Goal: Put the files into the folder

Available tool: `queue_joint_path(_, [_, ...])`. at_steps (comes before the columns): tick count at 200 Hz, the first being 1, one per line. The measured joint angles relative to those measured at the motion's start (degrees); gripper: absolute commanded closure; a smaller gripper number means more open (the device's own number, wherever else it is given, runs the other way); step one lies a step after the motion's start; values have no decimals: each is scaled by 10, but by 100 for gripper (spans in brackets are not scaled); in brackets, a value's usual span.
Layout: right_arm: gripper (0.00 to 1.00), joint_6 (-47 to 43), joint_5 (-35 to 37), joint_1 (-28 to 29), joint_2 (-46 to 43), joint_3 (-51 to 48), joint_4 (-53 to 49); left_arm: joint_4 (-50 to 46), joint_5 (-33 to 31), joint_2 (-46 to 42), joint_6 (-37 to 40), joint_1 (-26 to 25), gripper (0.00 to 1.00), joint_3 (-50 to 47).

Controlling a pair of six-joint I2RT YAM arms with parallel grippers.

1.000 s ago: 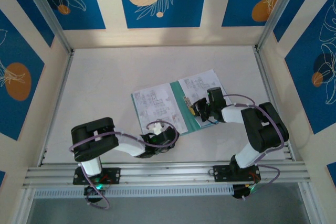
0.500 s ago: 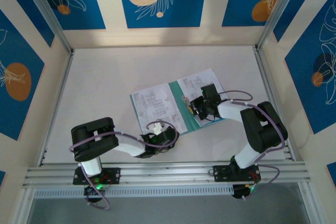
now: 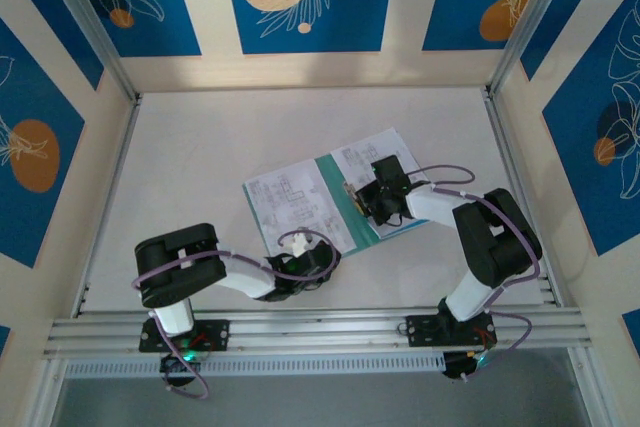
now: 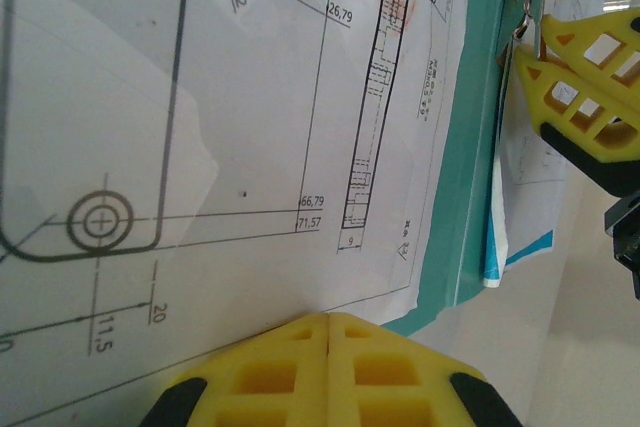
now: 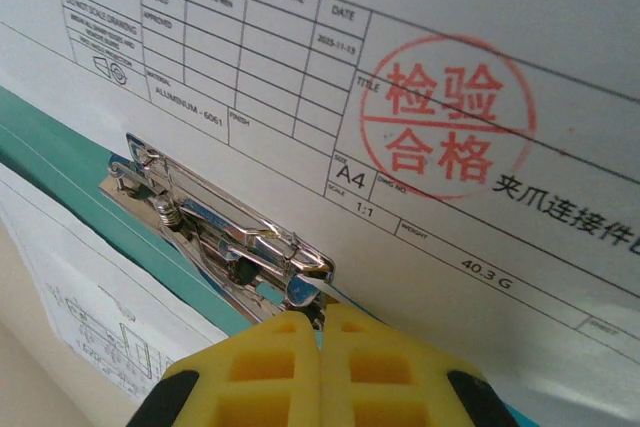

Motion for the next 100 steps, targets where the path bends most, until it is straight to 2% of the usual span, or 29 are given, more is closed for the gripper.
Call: queue_joint_path(100, [100,-45,34,9,-7,55,-92,14,3,0,-1,1,100,-7])
